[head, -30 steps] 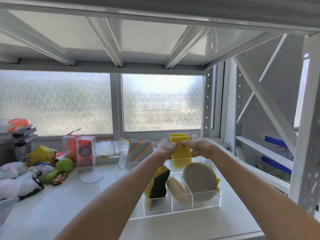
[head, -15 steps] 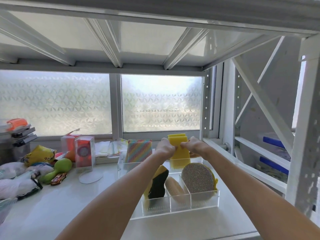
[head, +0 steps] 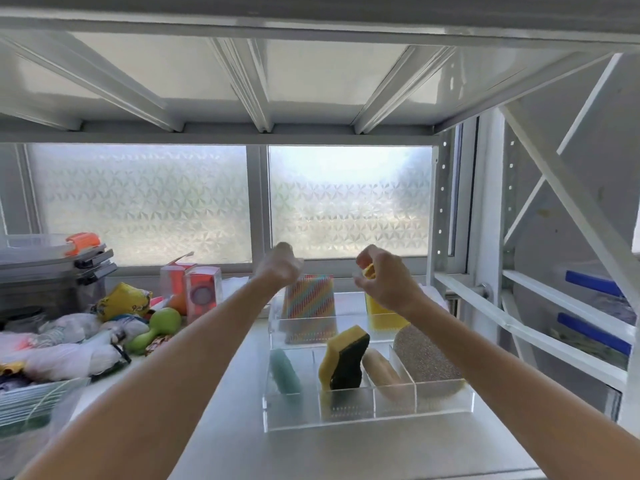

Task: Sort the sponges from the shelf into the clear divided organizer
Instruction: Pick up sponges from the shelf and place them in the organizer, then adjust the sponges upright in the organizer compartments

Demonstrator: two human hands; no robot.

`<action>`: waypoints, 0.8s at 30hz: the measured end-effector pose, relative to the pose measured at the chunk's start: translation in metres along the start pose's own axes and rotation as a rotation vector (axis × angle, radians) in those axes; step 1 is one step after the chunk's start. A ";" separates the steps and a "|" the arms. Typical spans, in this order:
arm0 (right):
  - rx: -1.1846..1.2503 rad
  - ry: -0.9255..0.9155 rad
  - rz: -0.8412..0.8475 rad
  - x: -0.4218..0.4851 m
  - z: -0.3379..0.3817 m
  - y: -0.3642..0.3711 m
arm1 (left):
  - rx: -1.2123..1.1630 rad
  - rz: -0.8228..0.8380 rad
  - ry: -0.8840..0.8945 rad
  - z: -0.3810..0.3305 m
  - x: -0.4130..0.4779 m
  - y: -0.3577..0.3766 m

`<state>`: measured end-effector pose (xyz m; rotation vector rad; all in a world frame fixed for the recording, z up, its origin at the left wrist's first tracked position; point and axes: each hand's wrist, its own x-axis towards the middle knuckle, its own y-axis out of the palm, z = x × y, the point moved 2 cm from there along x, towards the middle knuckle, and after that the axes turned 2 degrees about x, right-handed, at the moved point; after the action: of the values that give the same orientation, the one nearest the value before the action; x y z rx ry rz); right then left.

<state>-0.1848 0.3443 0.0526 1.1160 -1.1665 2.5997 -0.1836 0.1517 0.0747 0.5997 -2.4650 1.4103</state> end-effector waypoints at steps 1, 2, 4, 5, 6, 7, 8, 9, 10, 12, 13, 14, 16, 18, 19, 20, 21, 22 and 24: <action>0.018 0.031 0.135 0.001 0.008 0.012 | -0.008 0.064 -0.048 0.016 0.003 0.001; 0.023 0.074 0.261 0.001 0.015 0.024 | -0.057 0.134 -0.089 0.030 0.005 0.005; 0.040 0.173 0.425 0.002 0.021 0.046 | -0.176 0.243 -0.131 0.050 0.005 0.017; 0.055 0.211 0.453 0.002 0.022 0.055 | -0.212 0.270 -0.111 0.057 0.005 0.023; 0.071 0.239 0.456 0.003 0.022 0.061 | -0.249 0.286 -0.082 0.060 0.003 0.027; 0.094 0.263 0.445 0.005 0.020 0.066 | -0.291 0.297 -0.056 0.060 0.000 0.028; 0.115 0.278 0.428 0.006 0.019 0.069 | -0.336 0.310 -0.031 0.057 -0.004 0.027; 0.125 0.283 0.415 0.007 0.019 0.071 | -0.365 0.323 -0.004 0.054 -0.006 0.026; 0.122 0.275 0.406 0.007 0.018 0.072 | -0.373 0.330 0.019 0.053 -0.006 0.027; 0.129 0.268 0.396 0.007 0.016 0.071 | -0.403 0.337 0.041 0.052 -0.004 0.027; 0.145 0.271 0.396 0.007 0.015 0.069 | -0.418 0.335 0.038 0.053 -0.003 0.027; 0.163 0.268 0.400 0.007 0.013 0.066 | -0.424 0.338 0.033 0.054 -0.003 0.027; 0.187 0.263 0.413 0.008 0.011 0.061 | -0.437 0.313 0.003 0.057 -0.002 0.028; 0.213 0.274 0.427 0.009 0.007 0.058 | -0.459 0.254 -0.026 0.059 -0.002 0.028; 0.225 0.275 0.441 0.009 0.006 0.058 | -0.474 0.226 -0.034 0.060 -0.003 0.028; 0.231 0.272 0.454 0.009 0.005 0.058 | -0.485 0.214 -0.038 0.060 -0.004 0.028; 0.235 0.264 0.462 0.009 0.004 0.058 | -0.498 0.215 -0.038 0.060 -0.004 0.029; 0.237 0.256 0.463 0.009 0.003 0.058 | -0.505 0.223 -0.038 0.060 -0.005 0.030; 0.245 0.240 0.461 0.008 0.004 0.057 | -0.514 0.241 -0.028 0.059 -0.006 0.029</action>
<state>-0.2081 0.2994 0.0243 0.5836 -1.1900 3.1839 -0.1922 0.1157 0.0200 0.2162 -2.8351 0.7718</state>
